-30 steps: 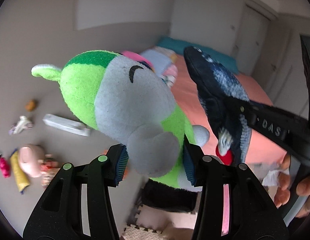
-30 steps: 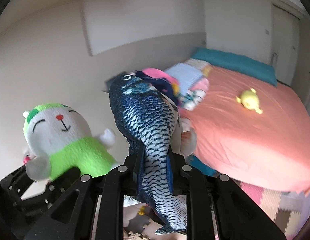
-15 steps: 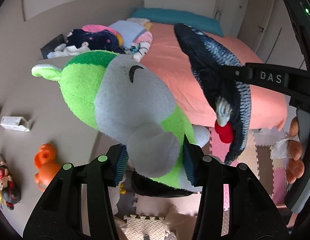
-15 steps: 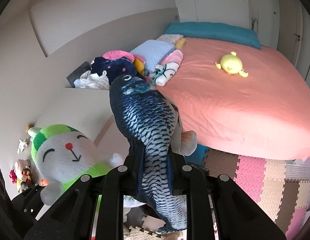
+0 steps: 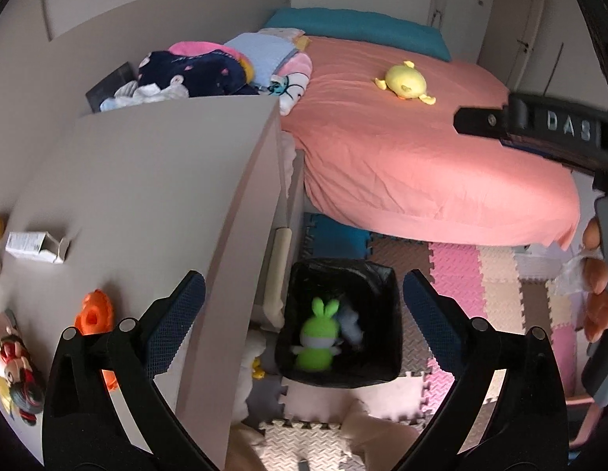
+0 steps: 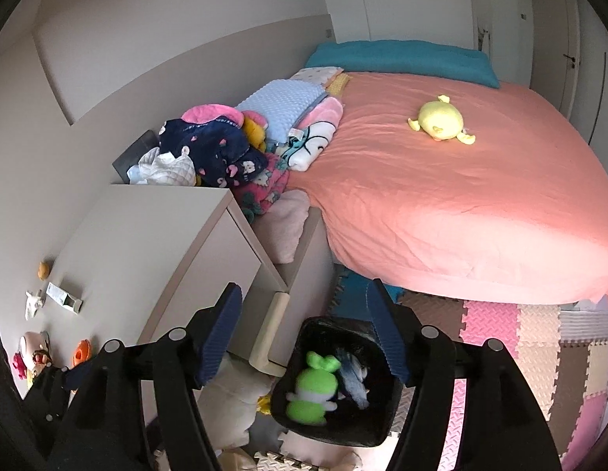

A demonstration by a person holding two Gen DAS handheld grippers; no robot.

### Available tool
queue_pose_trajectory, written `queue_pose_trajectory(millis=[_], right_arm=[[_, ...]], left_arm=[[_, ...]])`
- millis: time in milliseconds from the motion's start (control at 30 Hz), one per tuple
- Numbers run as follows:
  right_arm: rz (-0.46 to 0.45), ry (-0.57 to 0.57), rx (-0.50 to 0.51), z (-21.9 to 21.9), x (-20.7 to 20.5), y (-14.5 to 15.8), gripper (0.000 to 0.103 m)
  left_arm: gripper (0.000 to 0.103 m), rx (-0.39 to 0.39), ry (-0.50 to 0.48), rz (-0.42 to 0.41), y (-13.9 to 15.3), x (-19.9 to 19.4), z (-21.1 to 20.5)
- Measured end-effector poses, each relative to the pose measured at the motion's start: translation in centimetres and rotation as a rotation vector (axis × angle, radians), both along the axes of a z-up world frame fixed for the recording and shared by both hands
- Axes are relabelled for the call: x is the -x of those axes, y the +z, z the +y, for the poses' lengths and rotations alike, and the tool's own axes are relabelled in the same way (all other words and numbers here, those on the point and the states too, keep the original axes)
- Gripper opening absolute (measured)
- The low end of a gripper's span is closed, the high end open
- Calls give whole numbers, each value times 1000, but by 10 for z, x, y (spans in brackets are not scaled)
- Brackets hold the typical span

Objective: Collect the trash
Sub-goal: 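Carry both plushes to the black bin and open both grippers over it, then return to the table and grasp the orange toy with the right gripper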

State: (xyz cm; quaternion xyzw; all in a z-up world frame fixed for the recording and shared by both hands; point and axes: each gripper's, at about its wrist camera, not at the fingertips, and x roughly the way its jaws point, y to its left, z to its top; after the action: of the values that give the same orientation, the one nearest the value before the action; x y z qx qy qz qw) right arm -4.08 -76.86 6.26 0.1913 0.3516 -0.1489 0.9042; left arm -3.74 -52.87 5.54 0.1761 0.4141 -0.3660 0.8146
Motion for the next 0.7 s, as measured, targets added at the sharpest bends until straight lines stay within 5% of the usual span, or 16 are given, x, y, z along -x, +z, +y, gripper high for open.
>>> queue_pose_trajectory(millis=[367,700], right_arm=[[-11,47,35,37,7,20,68],[-12,166,84,113,-6,33,71]], left_arm=[[97,40,17,-27,18,1,29],[97,64,137,-47,32,-20,100]])
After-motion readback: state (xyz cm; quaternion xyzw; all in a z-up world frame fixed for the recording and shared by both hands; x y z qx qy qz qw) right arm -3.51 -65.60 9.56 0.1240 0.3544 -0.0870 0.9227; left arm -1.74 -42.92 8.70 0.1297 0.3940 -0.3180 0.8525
